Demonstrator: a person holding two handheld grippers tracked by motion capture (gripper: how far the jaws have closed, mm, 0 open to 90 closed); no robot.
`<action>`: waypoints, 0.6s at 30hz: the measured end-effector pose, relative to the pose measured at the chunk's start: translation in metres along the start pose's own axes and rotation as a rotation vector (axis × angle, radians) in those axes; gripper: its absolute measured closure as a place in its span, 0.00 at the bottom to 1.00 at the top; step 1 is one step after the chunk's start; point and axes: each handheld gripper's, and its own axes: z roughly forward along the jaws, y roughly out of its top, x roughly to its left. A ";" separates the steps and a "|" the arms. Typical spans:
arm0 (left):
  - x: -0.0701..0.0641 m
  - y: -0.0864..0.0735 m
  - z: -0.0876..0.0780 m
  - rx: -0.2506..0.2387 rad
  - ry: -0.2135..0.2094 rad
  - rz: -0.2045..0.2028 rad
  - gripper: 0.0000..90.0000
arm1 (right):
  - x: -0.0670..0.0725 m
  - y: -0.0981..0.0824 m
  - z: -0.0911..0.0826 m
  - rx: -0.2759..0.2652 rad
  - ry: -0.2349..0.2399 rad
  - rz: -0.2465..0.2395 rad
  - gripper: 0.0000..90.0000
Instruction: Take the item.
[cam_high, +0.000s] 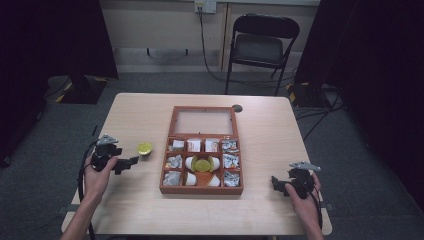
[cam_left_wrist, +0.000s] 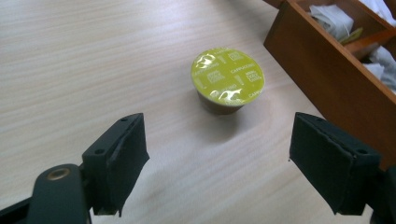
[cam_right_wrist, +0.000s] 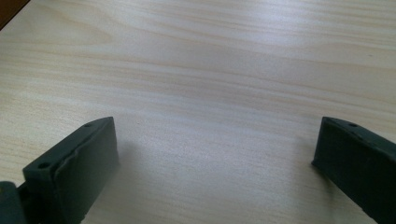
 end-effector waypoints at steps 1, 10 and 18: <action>0.000 -0.002 -0.002 0.008 0.001 0.003 0.21 | 0.000 0.000 0.000 0.000 0.000 0.000 0.00; 0.007 -0.029 -0.020 -0.039 0.016 -0.025 0.21 | 0.000 0.000 0.000 0.000 -0.001 0.000 0.00; 0.018 -0.050 -0.015 0.000 0.075 -0.055 0.19 | 0.000 0.000 0.000 0.000 0.000 0.000 0.00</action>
